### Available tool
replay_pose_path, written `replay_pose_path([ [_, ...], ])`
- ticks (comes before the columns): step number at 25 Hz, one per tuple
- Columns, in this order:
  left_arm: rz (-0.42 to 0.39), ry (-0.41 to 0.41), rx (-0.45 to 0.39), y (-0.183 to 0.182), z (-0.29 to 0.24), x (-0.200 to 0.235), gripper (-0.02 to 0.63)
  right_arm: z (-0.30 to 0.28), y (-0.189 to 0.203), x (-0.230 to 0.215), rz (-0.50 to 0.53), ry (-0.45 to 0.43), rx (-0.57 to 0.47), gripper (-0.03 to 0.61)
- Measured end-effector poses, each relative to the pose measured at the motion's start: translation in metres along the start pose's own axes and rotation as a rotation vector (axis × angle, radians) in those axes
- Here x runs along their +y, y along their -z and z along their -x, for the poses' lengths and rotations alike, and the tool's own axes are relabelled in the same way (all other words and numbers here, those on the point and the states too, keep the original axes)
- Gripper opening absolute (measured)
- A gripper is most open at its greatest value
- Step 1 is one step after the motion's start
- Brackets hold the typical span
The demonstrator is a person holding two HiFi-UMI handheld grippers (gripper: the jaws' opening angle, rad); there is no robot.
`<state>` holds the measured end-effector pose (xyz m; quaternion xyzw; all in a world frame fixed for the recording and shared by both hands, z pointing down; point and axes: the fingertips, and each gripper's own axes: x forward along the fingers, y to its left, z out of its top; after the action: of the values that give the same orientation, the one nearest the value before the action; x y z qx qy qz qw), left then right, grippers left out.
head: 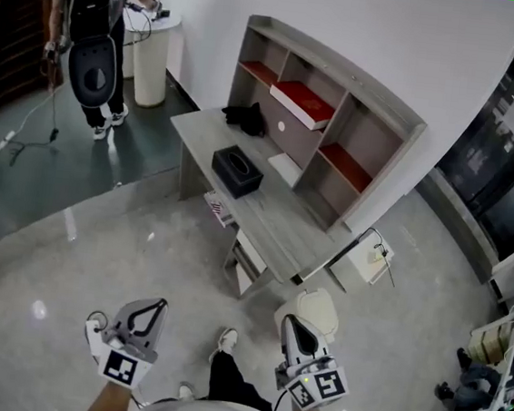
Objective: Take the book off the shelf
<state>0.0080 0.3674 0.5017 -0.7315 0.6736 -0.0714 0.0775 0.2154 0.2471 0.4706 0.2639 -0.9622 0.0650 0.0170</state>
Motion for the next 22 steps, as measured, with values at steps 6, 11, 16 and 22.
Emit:
replay_pose_path([
  [6, -0.008, -0.017, 0.055, 0.022, -0.074, 0.025, 0.017, -0.078, 0.001, -0.056, -0.019, -0.042, -0.023, 0.023],
  [11, -0.047, -0.026, 0.034, 0.000, -0.174, 0.053, 0.017, -0.154, -0.029, -0.114, -0.068, -0.105, -0.048, 0.023],
  [16, -0.045, -0.005, 0.001, -0.026, -0.262, 0.056, 0.017, -0.211, -0.062, -0.156, -0.074, -0.193, -0.088, 0.023],
  [22, -0.012, 0.029, 0.022, -0.021, -0.318, 0.060, 0.017, -0.236, -0.067, -0.212, -0.104, -0.146, -0.101, 0.023],
])
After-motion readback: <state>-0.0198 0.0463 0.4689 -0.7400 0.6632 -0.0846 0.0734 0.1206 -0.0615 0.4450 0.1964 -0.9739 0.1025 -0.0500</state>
